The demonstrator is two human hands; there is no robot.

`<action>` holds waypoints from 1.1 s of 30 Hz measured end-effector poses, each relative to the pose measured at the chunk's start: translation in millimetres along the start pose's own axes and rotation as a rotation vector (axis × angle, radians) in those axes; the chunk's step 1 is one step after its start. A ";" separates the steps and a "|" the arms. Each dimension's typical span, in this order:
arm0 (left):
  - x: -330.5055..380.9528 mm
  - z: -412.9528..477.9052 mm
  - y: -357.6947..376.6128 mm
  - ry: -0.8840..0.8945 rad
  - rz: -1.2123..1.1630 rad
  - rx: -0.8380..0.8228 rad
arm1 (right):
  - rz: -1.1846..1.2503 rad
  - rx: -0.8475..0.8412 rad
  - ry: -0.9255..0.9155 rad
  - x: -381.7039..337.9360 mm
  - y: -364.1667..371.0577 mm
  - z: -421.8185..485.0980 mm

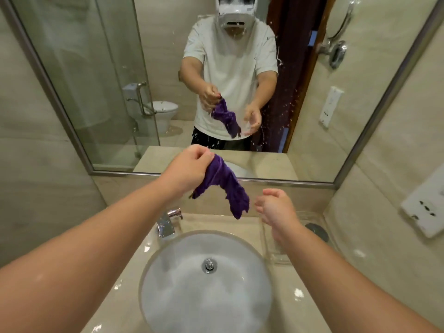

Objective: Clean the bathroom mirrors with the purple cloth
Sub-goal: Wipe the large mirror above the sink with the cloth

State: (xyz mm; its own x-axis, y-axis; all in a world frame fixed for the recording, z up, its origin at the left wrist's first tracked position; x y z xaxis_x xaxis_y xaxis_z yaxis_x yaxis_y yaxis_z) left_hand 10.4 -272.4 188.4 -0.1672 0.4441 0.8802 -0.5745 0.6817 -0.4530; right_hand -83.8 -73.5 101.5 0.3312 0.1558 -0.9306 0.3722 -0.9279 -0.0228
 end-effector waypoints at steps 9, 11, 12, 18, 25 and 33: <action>117.7 -14.2 10.6 0.563 0.663 -0.265 | -0.213 -0.461 -0.354 -67.0 16.9 -36.6; 131.4 -11.6 7.3 0.584 0.728 -0.244 | -0.285 -0.492 -0.362 -75.5 10.6 -39.8; 136.7 -9.8 5.1 0.598 0.771 -0.226 | -0.279 -0.505 -0.345 -76.8 5.0 -38.5; 140.8 3.4 -16.9 0.542 0.808 -0.214 | -0.023 -0.376 -0.352 -101.3 -42.0 -29.7; 130.6 10.1 -28.3 0.564 0.809 -0.298 | -0.002 -0.430 -0.296 -127.8 -81.1 -22.4; 100.7 37.0 -67.3 0.482 0.757 -0.033 | 0.514 0.132 -0.070 -108.1 -136.5 21.7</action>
State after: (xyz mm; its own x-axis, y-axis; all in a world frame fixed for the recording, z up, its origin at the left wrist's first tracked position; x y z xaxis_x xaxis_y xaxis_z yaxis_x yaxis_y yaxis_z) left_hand 2.6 -295.1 312.7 -0.1328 0.9723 0.1926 -0.4221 0.1203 -0.8985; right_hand -189.2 28.9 197.3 0.3820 -0.3491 -0.8557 0.0632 -0.9139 0.4011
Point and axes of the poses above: each hand's wrist, its own z-axis towards the middle knuckle, its own y-axis out of the palm, x = y × z, the point moved 5 cm from there along z, towards the middle knuckle, and after that the axes turned 1 degree about y, right-handed, at the moved point
